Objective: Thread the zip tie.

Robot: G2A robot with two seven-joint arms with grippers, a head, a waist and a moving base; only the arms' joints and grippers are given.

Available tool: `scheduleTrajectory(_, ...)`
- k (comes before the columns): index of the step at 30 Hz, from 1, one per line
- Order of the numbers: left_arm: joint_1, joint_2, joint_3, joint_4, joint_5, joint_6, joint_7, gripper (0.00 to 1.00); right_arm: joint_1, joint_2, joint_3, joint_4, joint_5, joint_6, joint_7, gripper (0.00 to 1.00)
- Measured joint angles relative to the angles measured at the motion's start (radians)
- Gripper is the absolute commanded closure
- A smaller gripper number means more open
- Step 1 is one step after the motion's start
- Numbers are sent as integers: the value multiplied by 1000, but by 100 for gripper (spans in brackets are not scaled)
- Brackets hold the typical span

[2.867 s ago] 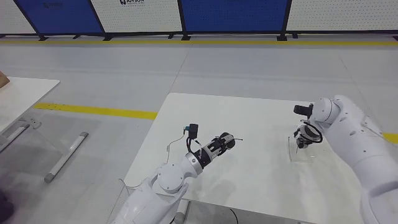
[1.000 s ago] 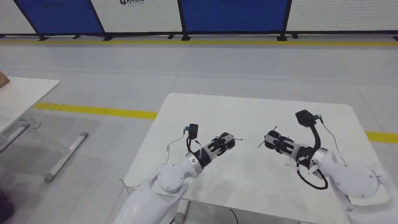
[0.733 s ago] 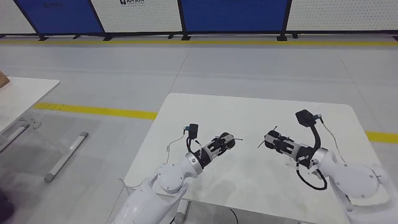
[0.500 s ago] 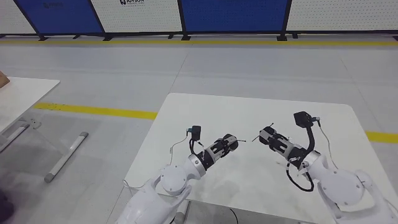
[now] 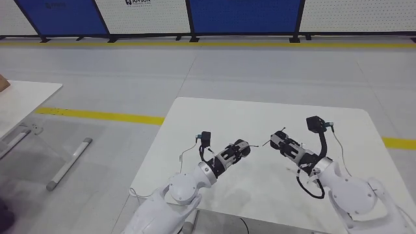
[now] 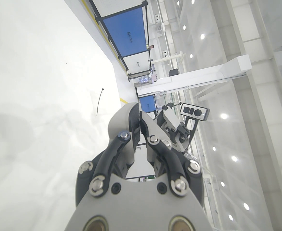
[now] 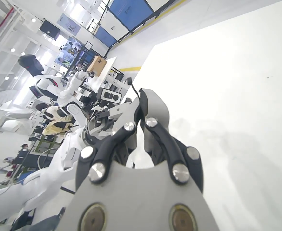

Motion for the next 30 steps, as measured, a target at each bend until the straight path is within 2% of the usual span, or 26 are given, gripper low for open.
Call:
scheduleTrajectory(5,0,0,0,0,0,0,0,100,-7,-1,-3,-2,-25,3,-26,100)
scheduleTrajectory(12,0,0,0,0,0,0,0,100,-5,-14,-45,-13,-127,65,-96,100)
scheduleTrajectory(30,0,0,0,0,0,0,0,100,-5,-15,-47,-14,-126,65,-100,100)
